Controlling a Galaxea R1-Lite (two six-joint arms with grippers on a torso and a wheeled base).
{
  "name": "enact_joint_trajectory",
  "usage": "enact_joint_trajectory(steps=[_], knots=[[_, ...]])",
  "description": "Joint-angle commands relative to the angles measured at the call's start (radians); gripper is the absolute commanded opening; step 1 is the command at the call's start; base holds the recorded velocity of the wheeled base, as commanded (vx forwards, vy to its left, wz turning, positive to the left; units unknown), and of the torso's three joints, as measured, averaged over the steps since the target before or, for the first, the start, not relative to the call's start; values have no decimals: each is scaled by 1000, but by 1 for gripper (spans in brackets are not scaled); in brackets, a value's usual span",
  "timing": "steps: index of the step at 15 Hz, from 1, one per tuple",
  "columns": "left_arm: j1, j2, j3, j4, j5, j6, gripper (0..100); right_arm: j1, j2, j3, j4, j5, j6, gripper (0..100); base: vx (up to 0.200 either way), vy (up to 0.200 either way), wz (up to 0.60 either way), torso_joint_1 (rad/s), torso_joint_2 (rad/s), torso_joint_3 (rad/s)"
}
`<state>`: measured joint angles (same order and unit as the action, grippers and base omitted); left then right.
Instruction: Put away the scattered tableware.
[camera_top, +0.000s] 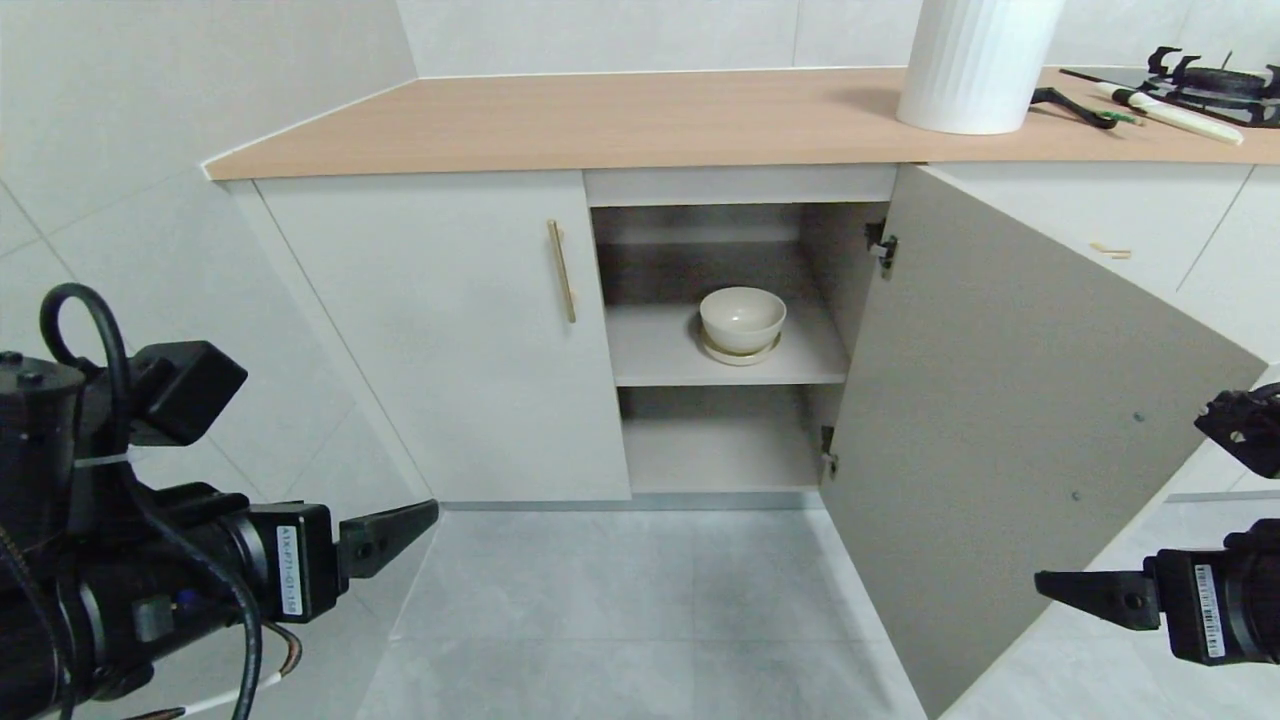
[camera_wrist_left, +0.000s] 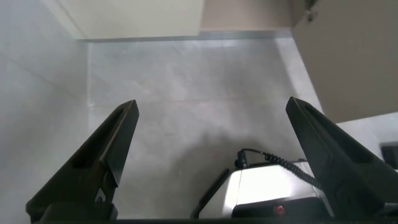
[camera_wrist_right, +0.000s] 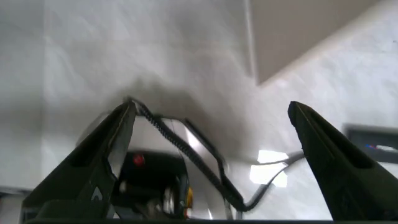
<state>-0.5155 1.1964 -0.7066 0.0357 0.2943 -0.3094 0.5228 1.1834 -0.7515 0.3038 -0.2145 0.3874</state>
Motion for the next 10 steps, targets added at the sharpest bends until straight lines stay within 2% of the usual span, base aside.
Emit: enact_joint_trajectory(steps=[1,3,5,10], knots=[[0,0,4,0,-1,1,100,-9,-2,-8,24,-2,-7,100,0,0,0,0,0,0],[0,-1,10,0,-1,18,100,-17,-22,-9,37,-13,-35,100,0,0,0,0,0,0],[0,-3,10,0,-1,18,100,-56,-39,-12,47,-68,-71,100,0,0,0,0,0,0],[0,-1,10,0,-1,18,100,-310,-38,-35,47,-71,-193,100,0,0,0,0,0,0]])
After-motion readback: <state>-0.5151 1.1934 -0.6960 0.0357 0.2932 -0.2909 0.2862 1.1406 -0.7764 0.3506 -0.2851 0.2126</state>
